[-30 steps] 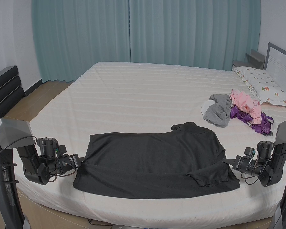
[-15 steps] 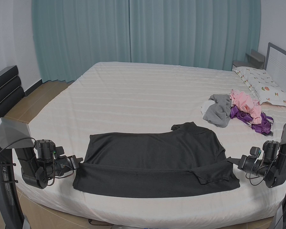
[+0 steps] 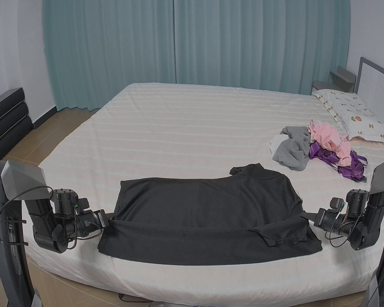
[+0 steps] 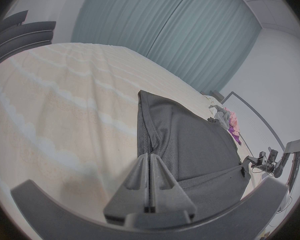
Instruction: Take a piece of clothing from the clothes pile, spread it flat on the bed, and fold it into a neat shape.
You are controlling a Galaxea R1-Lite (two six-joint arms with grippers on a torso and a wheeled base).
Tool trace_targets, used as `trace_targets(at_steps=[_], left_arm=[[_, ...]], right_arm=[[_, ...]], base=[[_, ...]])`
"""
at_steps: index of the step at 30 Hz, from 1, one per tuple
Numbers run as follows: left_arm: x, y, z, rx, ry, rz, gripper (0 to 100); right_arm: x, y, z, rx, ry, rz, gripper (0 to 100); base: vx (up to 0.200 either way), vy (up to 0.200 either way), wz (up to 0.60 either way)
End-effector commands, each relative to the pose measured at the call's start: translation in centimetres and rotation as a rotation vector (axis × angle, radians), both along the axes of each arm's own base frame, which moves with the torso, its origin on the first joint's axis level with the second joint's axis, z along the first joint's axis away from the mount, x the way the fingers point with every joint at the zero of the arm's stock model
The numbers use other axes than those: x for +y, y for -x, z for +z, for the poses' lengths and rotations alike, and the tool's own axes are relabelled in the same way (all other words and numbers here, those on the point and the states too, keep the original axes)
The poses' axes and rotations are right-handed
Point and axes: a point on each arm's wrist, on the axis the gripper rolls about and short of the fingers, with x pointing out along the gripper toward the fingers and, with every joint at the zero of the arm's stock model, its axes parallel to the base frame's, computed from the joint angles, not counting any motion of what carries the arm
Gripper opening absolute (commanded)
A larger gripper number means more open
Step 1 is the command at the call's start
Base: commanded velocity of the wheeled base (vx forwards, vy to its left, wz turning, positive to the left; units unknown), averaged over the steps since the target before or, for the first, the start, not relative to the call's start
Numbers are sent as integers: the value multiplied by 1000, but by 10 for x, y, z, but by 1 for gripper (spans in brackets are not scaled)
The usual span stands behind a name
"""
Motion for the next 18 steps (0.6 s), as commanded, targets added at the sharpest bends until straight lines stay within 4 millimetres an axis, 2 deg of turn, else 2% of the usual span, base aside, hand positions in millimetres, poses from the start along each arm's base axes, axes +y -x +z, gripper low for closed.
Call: trace_targets(at_steps=[1,10,15,18], left_arm=[[0,0,-7,21,8,3,100],[0,1,1,11,24,16,100],[7,-8,44,-88,130,93,100],[7,-18,63,-118,185,136,100]], right_arm=[[1,-1,-9,26,-3,5,100],[1,1,-2,6,-4,5,100],[0,4,17,-12,-55,-26,100],[1,2,22,-10,-94,-46,100]], base=[[0,0,0],[0,0,0],[0,0,0],[0,0,0]])
